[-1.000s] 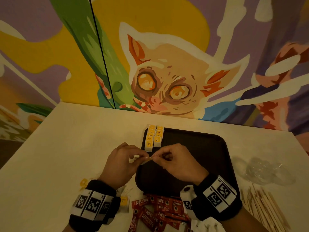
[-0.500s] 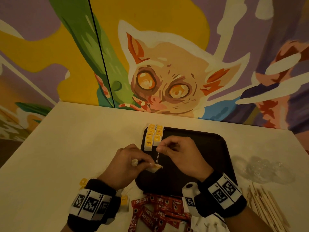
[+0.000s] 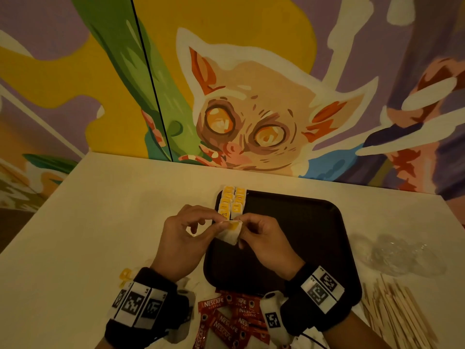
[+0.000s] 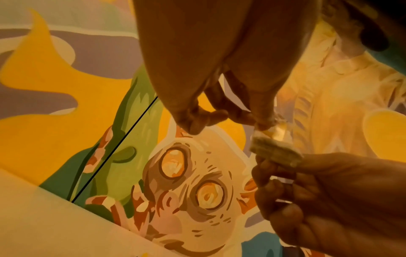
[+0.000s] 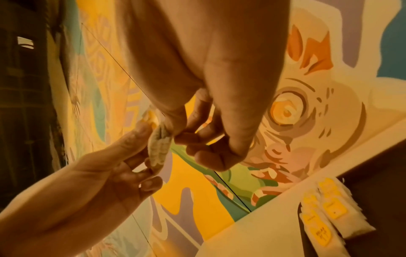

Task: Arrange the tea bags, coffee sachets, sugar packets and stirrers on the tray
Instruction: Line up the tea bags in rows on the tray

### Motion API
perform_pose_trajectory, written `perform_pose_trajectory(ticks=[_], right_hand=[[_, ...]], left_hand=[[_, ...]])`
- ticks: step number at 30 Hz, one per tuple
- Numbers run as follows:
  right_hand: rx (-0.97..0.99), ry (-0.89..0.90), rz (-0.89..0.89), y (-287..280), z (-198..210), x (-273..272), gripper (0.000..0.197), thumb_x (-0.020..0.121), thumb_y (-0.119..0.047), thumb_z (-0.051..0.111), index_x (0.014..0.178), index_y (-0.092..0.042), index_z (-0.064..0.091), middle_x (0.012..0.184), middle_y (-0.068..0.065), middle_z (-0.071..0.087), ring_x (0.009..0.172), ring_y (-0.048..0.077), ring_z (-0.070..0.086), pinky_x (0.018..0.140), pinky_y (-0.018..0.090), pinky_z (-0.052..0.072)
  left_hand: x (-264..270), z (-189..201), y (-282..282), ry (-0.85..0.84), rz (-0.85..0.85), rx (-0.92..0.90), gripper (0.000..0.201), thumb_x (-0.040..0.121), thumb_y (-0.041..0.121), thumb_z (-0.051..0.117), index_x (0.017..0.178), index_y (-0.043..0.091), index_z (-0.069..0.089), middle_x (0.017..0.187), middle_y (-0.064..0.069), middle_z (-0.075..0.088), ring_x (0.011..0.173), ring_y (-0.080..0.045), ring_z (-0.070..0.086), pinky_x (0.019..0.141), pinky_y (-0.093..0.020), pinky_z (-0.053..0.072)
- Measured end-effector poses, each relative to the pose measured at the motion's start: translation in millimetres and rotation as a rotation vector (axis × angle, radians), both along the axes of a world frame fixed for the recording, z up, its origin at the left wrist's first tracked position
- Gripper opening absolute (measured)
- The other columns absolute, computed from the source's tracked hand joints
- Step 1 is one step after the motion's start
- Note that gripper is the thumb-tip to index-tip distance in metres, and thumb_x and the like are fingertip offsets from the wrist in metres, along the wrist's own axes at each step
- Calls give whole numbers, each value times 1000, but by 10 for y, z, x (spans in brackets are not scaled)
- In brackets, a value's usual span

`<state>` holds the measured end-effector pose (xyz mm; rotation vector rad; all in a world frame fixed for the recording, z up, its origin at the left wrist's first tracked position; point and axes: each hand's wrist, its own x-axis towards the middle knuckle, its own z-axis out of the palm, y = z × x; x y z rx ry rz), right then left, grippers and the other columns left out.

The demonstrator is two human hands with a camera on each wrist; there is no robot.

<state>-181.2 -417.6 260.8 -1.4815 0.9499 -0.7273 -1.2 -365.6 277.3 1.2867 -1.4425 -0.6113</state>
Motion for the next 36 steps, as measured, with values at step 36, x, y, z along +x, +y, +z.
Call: perform_pose_trajectory(ticks=[36], right_hand=[[122, 809, -302, -1130, -1459, 446, 19, 93, -24, 64, 100, -6, 65, 105, 11, 66, 102, 26, 61, 79, 28, 44]], left_hand=[[543, -1178, 319, -62, 247, 560, 18, 84, 14, 71, 88, 32, 70, 91, 22, 67, 67, -11, 61, 55, -27, 50]])
